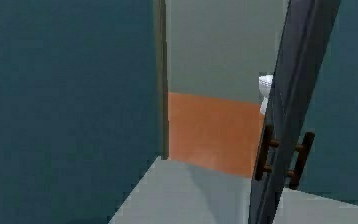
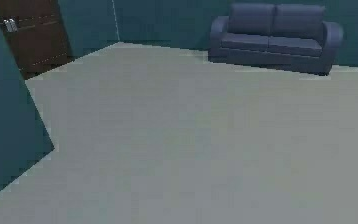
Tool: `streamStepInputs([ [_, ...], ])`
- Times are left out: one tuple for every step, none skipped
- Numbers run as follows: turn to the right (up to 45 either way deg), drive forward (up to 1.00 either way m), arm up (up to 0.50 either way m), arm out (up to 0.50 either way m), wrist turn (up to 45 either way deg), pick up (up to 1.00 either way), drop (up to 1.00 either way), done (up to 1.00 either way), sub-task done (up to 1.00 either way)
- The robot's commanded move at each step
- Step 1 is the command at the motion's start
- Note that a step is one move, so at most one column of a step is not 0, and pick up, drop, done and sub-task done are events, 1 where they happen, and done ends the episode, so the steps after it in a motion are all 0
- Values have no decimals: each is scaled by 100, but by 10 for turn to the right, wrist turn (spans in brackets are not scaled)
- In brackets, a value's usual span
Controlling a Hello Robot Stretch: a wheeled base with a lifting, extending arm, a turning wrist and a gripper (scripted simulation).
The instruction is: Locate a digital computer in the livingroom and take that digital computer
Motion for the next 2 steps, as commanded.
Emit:
streamStepInputs([
  [0,60,0,0,0,0,0,0,0],
  [90,0,0,0,0,0,0,0,0],
])
